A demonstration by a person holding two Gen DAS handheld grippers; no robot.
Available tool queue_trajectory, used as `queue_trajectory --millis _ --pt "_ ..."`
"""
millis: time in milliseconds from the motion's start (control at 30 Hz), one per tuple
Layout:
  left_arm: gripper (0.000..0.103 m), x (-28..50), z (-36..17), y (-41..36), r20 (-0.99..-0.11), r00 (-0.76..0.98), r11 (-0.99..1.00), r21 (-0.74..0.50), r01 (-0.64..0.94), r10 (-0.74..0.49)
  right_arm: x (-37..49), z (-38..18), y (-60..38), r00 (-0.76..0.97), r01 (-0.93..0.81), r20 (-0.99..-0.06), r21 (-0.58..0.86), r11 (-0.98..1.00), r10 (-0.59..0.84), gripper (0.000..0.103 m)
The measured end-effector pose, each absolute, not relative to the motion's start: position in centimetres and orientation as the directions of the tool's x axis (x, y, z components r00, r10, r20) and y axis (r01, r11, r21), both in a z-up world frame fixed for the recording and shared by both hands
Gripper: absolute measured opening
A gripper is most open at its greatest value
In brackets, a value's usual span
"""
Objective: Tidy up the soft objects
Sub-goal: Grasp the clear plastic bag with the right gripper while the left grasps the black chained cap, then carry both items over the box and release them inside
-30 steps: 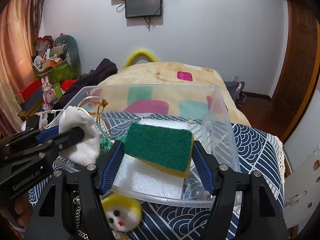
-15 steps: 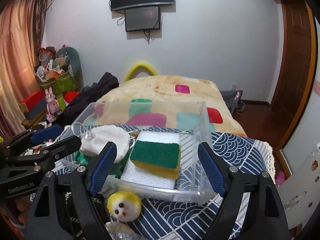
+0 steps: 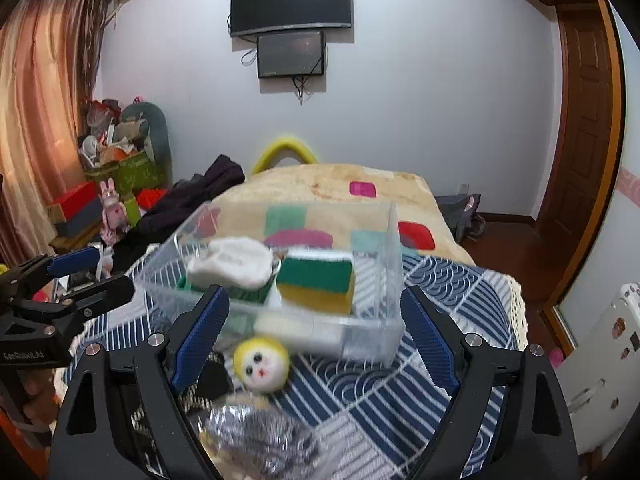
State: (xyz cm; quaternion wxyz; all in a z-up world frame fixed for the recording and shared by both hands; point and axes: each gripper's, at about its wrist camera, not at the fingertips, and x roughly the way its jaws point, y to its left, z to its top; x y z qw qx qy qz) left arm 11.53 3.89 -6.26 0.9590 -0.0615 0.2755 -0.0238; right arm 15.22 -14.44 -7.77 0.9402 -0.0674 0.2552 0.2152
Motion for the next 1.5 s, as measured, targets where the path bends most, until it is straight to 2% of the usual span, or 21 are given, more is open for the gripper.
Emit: queue_trajectory --millis 200,533,633,700,733,767,800,833,867,900,967,1067,1267,1500 --pt "0.094 10.1 -9.2 4.8 -0.583 0.808 0.987 -0.159 -0.017 -0.080 14.3 -10.6 -13.8 0.723 -0.459 -0.580 0.001 0.889 0.374 0.088" --pt "0.094 10.1 -13.7 3.9 -0.667 0.734 0.978 -0.206 -0.012 -0.131 13.4 -13.2 -13.5 0.652 -0.497 -0.648 0.026 0.867 0.393 0.088" --pt "0.083 10.1 -14.6 3.3 -0.679 0.719 0.979 -0.204 0.005 -0.145 13.3 -14.4 -13.2 0.633 -0.498 -0.674 0.021 0.867 0.380 0.088" --pt "0.068 10.4 -15.0 2.9 -0.691 0.703 0.977 -0.211 0.026 -0.168 13.4 -15.1 -13.2 0.616 -0.500 -0.689 0.035 0.866 0.383 0.088" --pt "0.063 10.6 -15.3 2.9 -0.697 0.693 0.974 -0.223 0.033 -0.183 13.3 -15.1 -13.3 0.615 -0.499 -0.689 0.036 0.866 0.383 0.087" --pt "0.052 10.8 -15.7 2.8 -0.704 0.680 0.969 -0.244 0.040 -0.206 13.2 -15.2 -13.4 0.619 -0.497 -0.687 0.033 0.867 0.381 0.086" --pt "0.049 10.9 -16.0 2.8 -0.708 0.669 0.964 -0.261 0.048 -0.224 13.1 -15.1 -13.6 0.622 -0.498 -0.682 0.035 0.867 0.384 0.086" --pt "0.048 10.9 -16.2 2.8 -0.708 0.665 0.961 -0.271 0.051 -0.235 13.0 -14.9 -13.7 0.623 -0.500 -0.678 0.039 0.865 0.390 0.080" --pt "0.042 10.8 -16.1 2.8 -0.703 0.672 0.962 -0.268 0.055 -0.234 12.8 -14.8 -13.9 0.622 -0.504 -0.675 0.044 0.863 0.397 0.071" --pt "0.034 10.6 -16.0 2.7 -0.698 0.674 0.961 -0.267 0.067 -0.241 12.8 -14.7 -14.0 0.622 -0.506 -0.673 0.045 0.862 0.400 0.067" --pt "0.030 10.3 -15.8 2.4 -0.692 0.674 0.959 -0.269 0.094 -0.260 12.7 -14.5 -14.1 0.626 -0.509 -0.668 0.042 0.860 0.403 0.051" --pt "0.024 10.0 -15.6 2.0 -0.689 0.682 0.964 -0.246 0.099 -0.246 12.5 -14.2 -14.3 0.630 -0.515 -0.660 0.039 0.856 0.409 0.038" --pt "0.018 8.7 -14.0 1.9 -0.656 0.728 0.976 -0.200 0.087 -0.199 12.1 -13.3 -15.0 0.656 -0.506 -0.633 0.034 0.862 0.411 0.029" --pt "0.018 7.2 -11.2 3.0 -0.595 0.784 0.978 -0.194 0.074 -0.177 11.7 -11.5 -15.7 0.710 -0.473 -0.579 0.028 0.881 0.400 0.029"
